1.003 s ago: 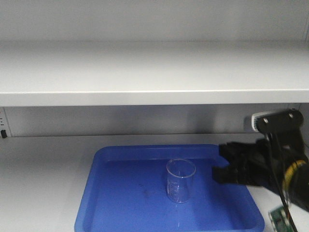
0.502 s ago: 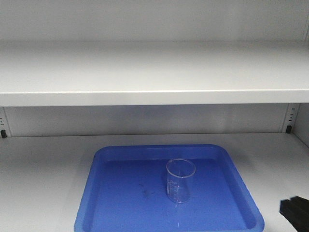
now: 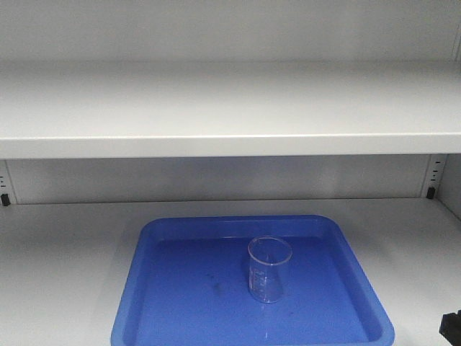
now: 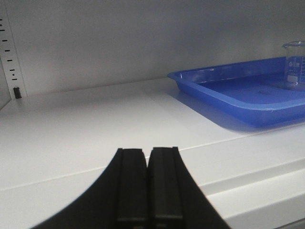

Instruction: Pick beaker and place in left cabinet

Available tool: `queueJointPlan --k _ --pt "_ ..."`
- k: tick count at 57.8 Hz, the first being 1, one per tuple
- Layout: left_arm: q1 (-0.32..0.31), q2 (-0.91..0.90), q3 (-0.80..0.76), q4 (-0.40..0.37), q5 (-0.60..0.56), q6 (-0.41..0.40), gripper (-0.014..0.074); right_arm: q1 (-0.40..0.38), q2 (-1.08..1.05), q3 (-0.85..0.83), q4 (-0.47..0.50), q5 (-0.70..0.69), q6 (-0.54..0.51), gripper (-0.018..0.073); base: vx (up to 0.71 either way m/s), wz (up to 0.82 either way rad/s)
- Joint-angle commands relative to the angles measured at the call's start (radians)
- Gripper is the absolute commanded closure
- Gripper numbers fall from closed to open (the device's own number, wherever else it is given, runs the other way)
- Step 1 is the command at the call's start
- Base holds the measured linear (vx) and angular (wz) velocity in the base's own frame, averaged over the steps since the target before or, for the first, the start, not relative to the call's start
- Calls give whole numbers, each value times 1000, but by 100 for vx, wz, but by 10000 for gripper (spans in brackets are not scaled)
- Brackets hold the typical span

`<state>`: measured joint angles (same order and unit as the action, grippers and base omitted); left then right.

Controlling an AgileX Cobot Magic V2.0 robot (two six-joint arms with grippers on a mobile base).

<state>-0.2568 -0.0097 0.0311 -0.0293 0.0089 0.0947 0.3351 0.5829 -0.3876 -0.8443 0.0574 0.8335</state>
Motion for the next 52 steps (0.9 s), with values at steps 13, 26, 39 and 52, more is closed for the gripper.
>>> queueJointPlan --k 13,26,39,52 --pt "-4 -19 16 -7 -84 -4 595 -91 -16 -27 599 50 -515 565 0 0" --pt "-4 -19 16 -7 -84 -4 595 -269 -225 139 832 50 -713 565 0 0" --pt "-4 -19 16 -7 -84 -4 595 -321 -562 376 812 50 -709 565 0 0" --pt "-4 -18 16 -7 -85 -4 595 -317 -600 424 740 91 -709 565 0 0"
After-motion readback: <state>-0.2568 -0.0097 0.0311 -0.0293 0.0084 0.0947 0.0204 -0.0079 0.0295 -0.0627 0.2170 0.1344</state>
